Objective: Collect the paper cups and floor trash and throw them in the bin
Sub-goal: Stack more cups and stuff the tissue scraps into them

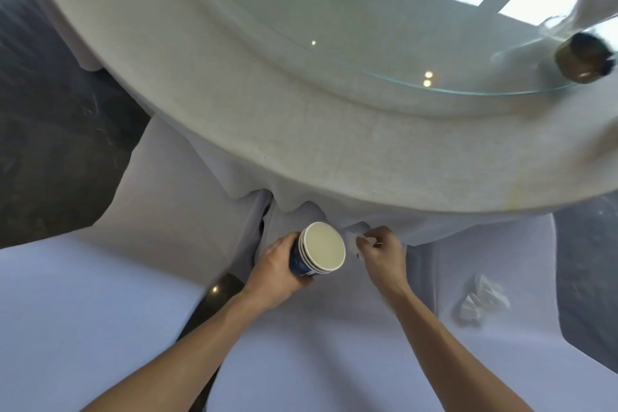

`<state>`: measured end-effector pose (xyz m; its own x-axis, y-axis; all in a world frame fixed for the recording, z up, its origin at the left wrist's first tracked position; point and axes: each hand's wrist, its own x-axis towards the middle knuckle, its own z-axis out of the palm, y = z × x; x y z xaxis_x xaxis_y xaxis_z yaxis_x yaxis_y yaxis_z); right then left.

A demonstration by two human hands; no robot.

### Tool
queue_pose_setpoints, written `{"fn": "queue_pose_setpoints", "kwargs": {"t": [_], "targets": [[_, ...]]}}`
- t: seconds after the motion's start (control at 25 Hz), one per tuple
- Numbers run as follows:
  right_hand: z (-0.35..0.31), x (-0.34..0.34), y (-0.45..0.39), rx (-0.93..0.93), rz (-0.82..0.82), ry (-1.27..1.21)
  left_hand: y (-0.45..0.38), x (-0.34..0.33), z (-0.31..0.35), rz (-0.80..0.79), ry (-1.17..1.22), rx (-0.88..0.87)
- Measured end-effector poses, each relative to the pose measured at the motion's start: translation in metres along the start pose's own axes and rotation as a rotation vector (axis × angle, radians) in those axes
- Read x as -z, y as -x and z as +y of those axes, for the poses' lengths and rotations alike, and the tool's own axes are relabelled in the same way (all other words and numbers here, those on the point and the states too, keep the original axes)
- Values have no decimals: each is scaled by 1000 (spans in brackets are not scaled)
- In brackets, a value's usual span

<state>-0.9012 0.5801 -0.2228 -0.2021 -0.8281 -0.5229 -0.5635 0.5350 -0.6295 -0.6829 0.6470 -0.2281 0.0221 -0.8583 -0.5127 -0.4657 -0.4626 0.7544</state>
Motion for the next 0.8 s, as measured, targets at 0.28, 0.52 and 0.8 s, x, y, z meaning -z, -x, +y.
{"fn": "queue_pose_setpoints", "kwargs": {"t": [0.28, 0.52, 0.8], "targets": [[-100, 91, 115, 212, 103, -209, 41, 25, 108, -39, -104, -159], [-92, 134, 171, 176, 98, -58, 79, 10, 161, -129, -209, -313], [-34, 208, 226, 152, -179, 159, 137, -52, 201, -197, -221, -398]]}}
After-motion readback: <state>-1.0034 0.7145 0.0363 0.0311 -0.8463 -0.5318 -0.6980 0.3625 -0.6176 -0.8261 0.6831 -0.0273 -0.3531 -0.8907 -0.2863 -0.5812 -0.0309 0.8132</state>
